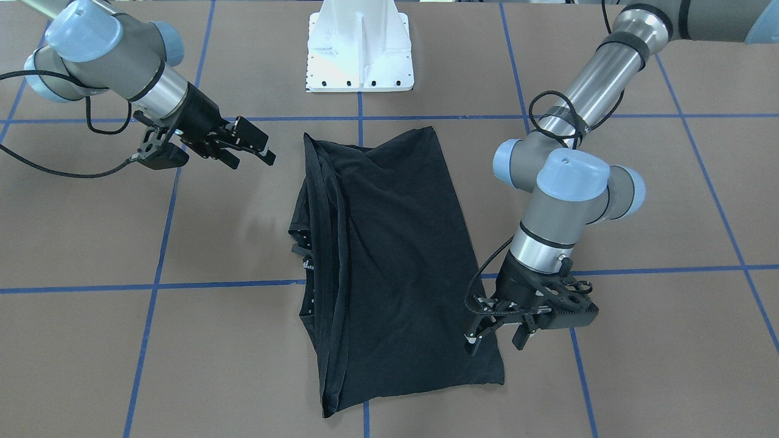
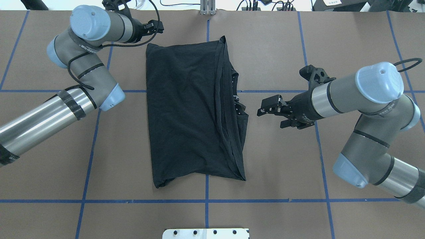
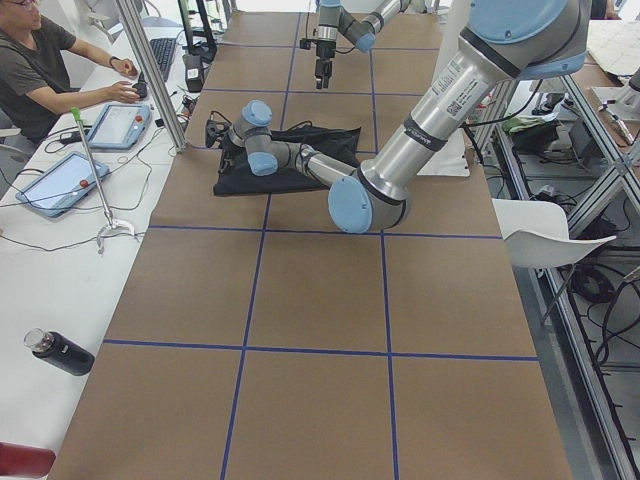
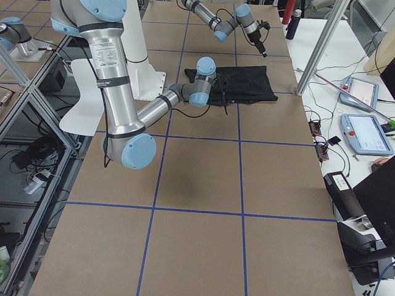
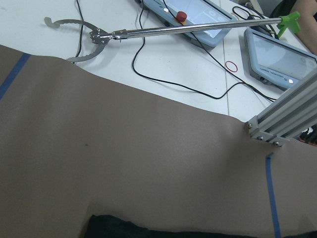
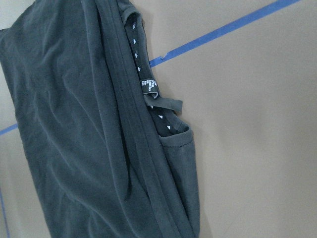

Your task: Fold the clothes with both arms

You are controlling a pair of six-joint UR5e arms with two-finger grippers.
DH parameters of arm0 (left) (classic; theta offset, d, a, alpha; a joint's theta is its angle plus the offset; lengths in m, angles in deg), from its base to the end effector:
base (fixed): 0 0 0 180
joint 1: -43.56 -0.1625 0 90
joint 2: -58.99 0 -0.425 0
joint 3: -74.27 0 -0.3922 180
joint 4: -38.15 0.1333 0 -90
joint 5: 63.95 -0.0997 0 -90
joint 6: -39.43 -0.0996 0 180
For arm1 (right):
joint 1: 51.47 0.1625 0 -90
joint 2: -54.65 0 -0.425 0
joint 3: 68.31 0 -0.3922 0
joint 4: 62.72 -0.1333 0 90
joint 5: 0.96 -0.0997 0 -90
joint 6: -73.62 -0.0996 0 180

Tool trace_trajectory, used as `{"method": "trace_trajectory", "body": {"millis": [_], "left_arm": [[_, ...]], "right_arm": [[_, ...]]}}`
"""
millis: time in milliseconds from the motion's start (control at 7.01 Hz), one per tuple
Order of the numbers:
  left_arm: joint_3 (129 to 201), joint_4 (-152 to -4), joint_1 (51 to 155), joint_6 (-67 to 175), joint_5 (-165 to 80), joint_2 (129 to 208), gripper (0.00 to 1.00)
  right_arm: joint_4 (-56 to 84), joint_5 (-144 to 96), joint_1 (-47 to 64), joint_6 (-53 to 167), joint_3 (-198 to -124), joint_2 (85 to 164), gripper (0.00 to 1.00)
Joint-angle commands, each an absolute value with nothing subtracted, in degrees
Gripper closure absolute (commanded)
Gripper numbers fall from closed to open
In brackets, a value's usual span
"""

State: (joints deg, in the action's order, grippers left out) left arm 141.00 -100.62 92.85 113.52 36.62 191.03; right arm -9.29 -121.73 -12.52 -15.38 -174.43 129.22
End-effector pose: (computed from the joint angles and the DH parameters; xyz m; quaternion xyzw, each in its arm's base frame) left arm 0.4245 -0.6697 0.2972 0.2337 0.5075 -0.1887 0.8076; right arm -0.3868 -0.4185 0.3063 -0.0221 -0.5826 0.1192 0.8037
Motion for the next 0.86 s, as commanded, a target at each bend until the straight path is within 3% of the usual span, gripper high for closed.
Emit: {"method": "trace_trajectory", "body": {"millis": [0,285,713], "left_arm": [[145.10,-100.19,93.74,111.16,40.02,188.11,0.00],[147.72,-100.63,93.74,111.15,41.25,185.57,0.00],[151.33,-100.81,94.01,111.06,44.85,182.83,0.00]], "right_arm": [[1.91,-115.78,-16.21,-9.02,-174.39,123.77,0.00],[4.87,-106.41,-19.89,-4.98,-173.18,121.64,0.05],[5.48,-99.35,-22.02,3.01,-164.22,115.22,0.08]]}}
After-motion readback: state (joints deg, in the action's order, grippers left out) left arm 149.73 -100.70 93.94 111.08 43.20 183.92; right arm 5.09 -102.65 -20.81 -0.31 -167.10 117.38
